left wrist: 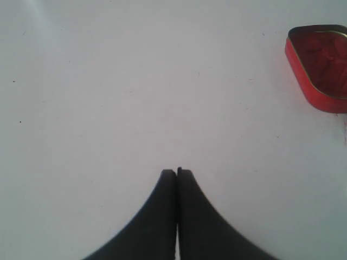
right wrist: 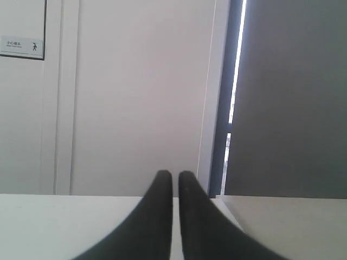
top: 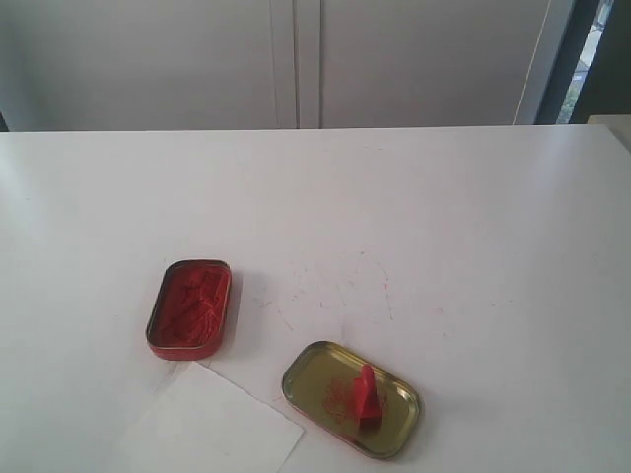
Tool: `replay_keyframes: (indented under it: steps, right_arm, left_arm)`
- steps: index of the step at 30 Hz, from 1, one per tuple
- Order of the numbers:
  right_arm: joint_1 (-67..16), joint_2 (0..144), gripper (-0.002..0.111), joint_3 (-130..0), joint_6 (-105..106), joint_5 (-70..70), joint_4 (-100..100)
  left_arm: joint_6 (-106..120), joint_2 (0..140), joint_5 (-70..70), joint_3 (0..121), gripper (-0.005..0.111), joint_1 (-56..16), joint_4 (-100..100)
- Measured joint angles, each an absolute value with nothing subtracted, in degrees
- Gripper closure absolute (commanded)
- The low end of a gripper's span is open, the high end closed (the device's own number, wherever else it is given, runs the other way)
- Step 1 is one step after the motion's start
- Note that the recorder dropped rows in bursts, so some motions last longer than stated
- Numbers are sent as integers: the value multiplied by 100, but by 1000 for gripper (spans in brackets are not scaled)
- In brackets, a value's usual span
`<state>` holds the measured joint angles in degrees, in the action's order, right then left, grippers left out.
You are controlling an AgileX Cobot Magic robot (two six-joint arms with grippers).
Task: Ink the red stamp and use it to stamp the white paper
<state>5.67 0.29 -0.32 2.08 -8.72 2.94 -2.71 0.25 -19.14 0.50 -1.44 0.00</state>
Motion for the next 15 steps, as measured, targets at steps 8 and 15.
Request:
replay_keyframes:
  steps: [8, 15]
  right_arm:
    - [567, 29, 103, -32, 219, -1076, 294]
    - [567, 29, 103, -193, 219, -843, 294]
  left_arm:
    - [-271, 25, -1914, 50, 107, -144, 0]
    - [-271, 25, -1914, 50, 107, -144, 0]
